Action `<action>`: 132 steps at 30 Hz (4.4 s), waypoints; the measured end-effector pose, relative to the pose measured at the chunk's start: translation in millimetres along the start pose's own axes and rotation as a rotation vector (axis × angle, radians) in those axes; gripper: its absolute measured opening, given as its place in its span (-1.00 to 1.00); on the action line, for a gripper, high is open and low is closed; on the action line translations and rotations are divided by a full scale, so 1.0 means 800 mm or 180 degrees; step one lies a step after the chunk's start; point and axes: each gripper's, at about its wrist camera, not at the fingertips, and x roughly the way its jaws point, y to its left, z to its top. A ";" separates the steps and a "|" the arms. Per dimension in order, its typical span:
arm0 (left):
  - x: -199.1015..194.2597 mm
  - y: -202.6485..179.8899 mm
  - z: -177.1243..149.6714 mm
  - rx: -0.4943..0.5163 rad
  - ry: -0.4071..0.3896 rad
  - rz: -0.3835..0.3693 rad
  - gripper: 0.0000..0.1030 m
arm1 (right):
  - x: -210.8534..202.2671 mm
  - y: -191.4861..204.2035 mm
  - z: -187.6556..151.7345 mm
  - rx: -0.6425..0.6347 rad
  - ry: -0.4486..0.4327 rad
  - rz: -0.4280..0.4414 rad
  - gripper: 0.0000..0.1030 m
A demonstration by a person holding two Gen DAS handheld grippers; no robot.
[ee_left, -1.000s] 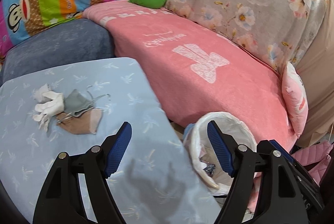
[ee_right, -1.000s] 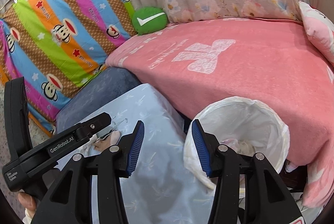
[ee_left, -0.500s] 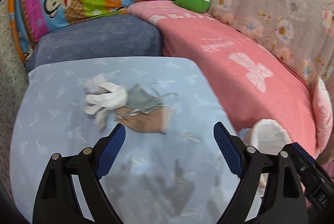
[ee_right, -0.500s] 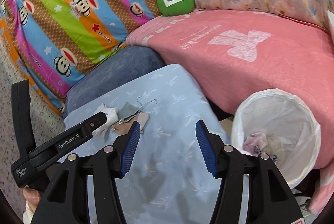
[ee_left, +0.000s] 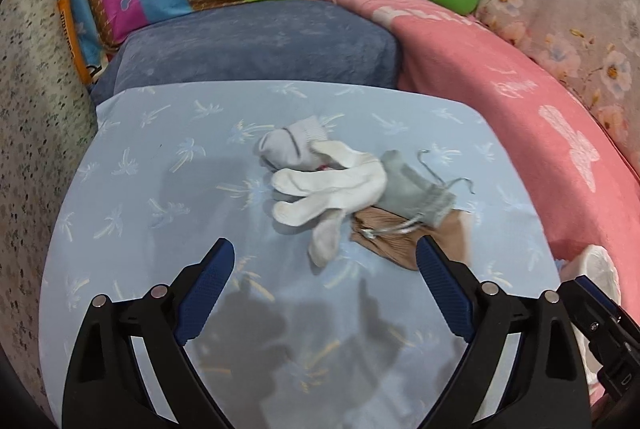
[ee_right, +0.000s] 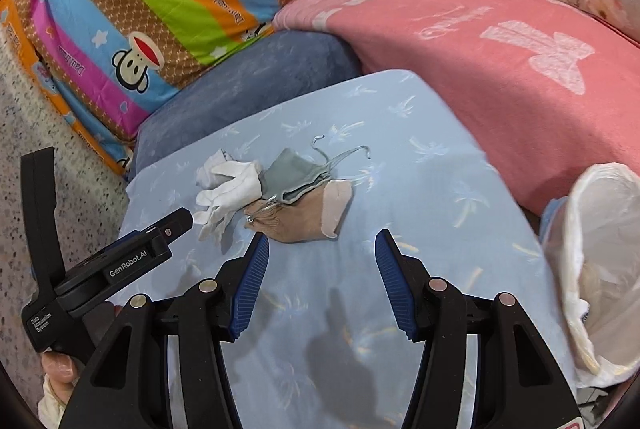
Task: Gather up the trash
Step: 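Move both tools back over the white glove and tan cloth, then grasp the white glove with the left tool while the right grasps the tan cloth, lift, then carry glove and tan cloth over the white bin and open both tools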
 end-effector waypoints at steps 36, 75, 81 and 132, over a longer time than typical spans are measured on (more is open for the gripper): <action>0.046 -0.003 -0.013 -0.0274 0.0311 -0.0390 -0.63 | 0.090 -0.015 -0.031 0.0269 0.0365 0.0163 -0.85; -0.155 -0.294 -0.057 0.1084 -0.0455 -0.1139 -0.62 | -0.307 -0.218 -0.027 0.0930 -0.1420 -0.0116 -0.85; -0.158 -0.332 -0.071 0.1271 -0.0429 -0.1229 -0.61 | -0.326 -0.261 -0.041 0.1099 -0.1493 -0.0215 -0.85; -0.138 -0.344 -0.076 0.1238 -0.0335 -0.1189 0.31 | -0.302 -0.280 -0.048 0.1125 -0.1281 -0.0311 -0.32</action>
